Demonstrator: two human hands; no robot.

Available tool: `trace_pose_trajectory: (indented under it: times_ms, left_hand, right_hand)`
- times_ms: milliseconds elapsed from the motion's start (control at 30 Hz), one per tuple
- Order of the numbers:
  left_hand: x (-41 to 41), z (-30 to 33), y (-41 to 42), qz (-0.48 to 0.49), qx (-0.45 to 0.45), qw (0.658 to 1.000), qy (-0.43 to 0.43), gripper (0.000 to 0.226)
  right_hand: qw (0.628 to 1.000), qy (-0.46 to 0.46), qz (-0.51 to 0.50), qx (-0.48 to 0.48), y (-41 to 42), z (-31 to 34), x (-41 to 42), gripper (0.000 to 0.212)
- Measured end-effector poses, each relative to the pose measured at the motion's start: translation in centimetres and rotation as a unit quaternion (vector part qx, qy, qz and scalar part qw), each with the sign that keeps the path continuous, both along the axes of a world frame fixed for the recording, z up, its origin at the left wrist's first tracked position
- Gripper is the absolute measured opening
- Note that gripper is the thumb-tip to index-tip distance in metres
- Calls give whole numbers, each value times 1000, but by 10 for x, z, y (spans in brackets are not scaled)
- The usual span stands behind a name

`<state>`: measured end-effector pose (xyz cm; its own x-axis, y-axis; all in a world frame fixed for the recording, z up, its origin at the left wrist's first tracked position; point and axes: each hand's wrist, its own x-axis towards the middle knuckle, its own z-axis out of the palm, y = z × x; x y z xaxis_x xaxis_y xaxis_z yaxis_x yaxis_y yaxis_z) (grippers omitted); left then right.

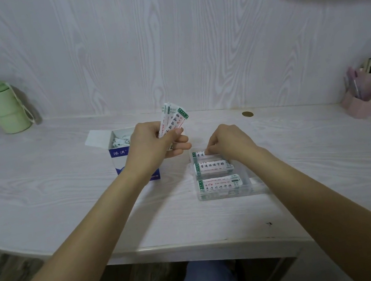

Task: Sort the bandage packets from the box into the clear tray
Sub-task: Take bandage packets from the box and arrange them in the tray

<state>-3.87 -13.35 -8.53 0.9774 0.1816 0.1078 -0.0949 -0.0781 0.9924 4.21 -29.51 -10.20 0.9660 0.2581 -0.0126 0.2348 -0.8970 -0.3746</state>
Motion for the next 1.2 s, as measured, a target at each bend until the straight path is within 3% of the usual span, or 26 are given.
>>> trace_pose_trajectory:
  times_ms: [100,167,233,300,367,500,600,767,900,1200]
  left_hand:
    - [-1,0,-1,-13,-3,1000,4,5]
    - [-2,0,-2,-23,-15,1000,13,6]
    - [-2,-1,-3,-36,-32,999,25,7]
    - [-3,-1,-4,-53,-46,997,38,9]
    - [-6,-1,-8,-85,-39,994,51,10]
    - [-12,0,-19,-157,-28,985,69,26]
    - [-10,-1,-22,-147,-50,984,81,35]
    - [-5,-6,-23,-54,96,994,29,17]
    - [-7,-3,-26,-40,70,997,11,7]
    - [-8,-3,-30,-62,81,995,16,8]
  right_hand:
    - [1000,3,9,-24,2,-1,0,16]
    - [1000,-17,14,10,0,0,-1,18]
    - [987,-41,14,153,-3,7,-8,19]
    - [934,15,27,355,-7,18,-20,21]
    - [886,78,54,454,-9,24,-30,16]
    - [884,54,70,459,-9,21,-39,14]
    - [870,50,62,486,-12,20,-44,19]
    - [872,34,54,485,-17,17,-47,18]
    - [886,49,41,459,-21,17,-49,2]
    - [870,57,-7,489,-33,15,-52,22]
